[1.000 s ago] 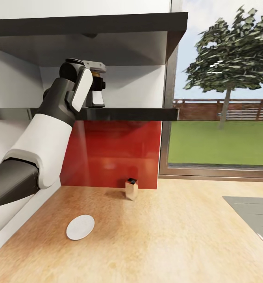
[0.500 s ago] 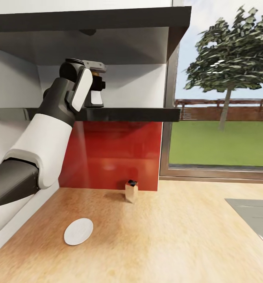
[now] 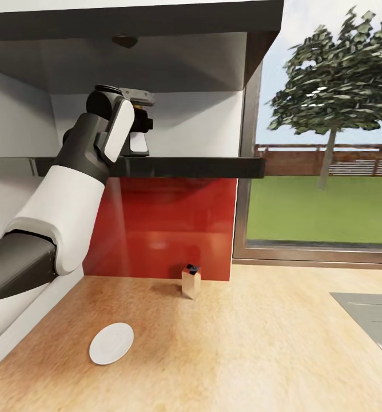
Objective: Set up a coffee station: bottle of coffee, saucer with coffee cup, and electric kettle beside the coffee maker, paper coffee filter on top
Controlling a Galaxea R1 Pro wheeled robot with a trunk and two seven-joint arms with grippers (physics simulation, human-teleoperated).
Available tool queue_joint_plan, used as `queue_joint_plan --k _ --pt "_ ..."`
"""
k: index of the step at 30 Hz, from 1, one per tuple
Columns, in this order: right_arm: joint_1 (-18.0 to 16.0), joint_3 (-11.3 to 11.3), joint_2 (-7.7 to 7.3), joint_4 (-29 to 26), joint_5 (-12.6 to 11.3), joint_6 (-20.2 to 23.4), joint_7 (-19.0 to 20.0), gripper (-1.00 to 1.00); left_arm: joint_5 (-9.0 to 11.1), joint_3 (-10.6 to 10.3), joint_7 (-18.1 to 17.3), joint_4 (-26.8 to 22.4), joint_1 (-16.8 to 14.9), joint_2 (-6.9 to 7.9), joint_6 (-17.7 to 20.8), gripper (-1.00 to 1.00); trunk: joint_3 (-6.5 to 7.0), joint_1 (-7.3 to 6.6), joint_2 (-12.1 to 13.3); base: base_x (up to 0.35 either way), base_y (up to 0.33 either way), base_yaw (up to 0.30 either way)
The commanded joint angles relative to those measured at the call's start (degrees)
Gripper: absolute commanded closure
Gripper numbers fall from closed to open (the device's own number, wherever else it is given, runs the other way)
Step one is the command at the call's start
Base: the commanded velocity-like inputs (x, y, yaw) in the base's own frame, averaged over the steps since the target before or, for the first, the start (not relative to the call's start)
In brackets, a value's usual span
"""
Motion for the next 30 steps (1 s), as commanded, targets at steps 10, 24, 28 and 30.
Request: queue_joint_plan --k 10,24,28,30 --pt "-0.09 0.08 -0.02 0.16 -0.08 -0.3 0.07 -1.0 0.6 -0.06 0.55 -0.01 -0.07 0.11 0.12 -1.0 -0.1 0.02 -0.08 0.087 0.0 0.0" --pt "-0.09 0.08 -0.02 0.16 -0.07 -0.3 0.07 -1.0 0.6 -0.06 0.54 -0.01 -0.07 0.11 0.12 -1.0 -0.1 0.02 -0.08 0.032 0.0 0.0" --pt "-0.09 0.08 -0.02 0.16 -0.07 -0.3 0.07 -1.0 0.6 -0.04 0.52 0.05 -0.07 0.2 0.12 -1.0 -0.1 0.02 -0.08 0.05 0.0 0.0" --pt "-0.09 0.08 -0.02 0.16 -0.08 -0.3 0.07 -1.0 0.59 0.0 0.55 0.11 -0.07 0.24 0.12 -1.0 -0.1 0.02 -0.08 0.017 0.0 0.0"
